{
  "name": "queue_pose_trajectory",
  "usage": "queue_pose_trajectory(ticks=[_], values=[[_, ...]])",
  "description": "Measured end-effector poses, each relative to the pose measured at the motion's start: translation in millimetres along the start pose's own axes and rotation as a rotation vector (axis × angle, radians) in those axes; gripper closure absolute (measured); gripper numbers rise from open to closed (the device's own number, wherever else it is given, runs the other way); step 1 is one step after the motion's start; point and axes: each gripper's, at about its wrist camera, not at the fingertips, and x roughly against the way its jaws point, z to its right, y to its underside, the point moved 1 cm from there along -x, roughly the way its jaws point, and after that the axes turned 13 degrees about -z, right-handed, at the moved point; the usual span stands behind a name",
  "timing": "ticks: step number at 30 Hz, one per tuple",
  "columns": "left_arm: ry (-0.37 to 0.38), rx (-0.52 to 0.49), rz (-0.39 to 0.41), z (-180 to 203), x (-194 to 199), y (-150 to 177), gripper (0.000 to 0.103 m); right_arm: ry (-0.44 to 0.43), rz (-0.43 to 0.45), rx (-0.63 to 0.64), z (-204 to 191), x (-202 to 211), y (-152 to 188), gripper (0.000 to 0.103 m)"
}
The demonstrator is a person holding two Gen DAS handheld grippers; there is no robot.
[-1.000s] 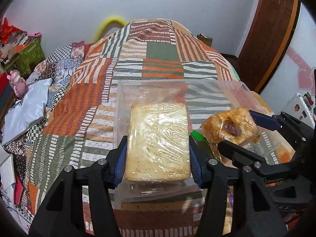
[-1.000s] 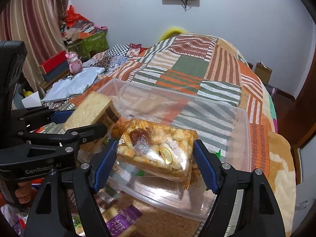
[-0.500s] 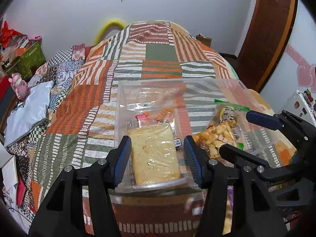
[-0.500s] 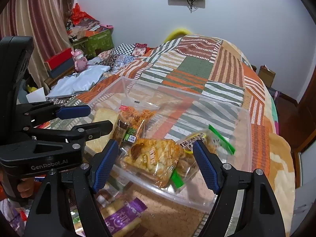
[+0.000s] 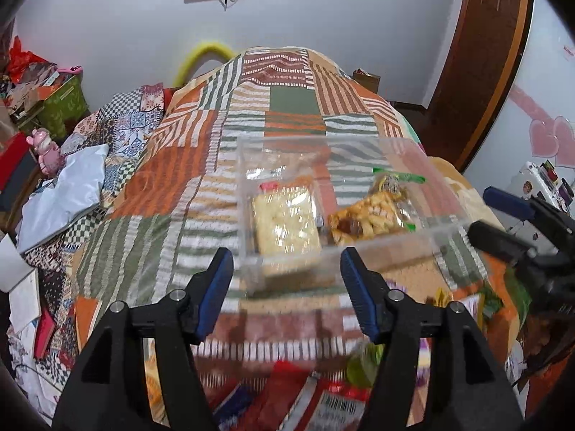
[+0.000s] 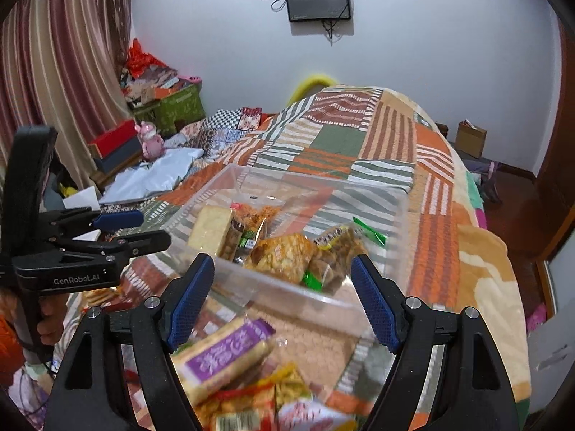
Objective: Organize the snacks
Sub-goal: 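Grasp the large red printed bag with the left gripper while the right grasps the red chip bag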
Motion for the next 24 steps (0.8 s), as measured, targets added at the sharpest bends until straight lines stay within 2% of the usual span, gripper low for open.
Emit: queue_pose_trajectory(ticks=[4,8,13,16,24], values=[[0.003,-0.002,-0.019,0,5,23,0.04,-0.001,0.004,-0.016,0,10,16,0.027],[0.013,-0.005,-0.035,1,8,47,0.035,0.008,0.002,-0.009,-4,16,31,0.027],[0.027,-0.012,-0.072,0,6,73,0.035,0.003,-0.023,-0.001,-10,14,53,0.027],[0.034,-0.018,-0.089,0,5,84,0.034,-0.007,-0.044,-0.005,-12,9,66,0.027],[0.035,-0.045,-0.132,4,-6,104,0.024,-0.048,-0.117,-0.024,-12,-8,95,0.027]])
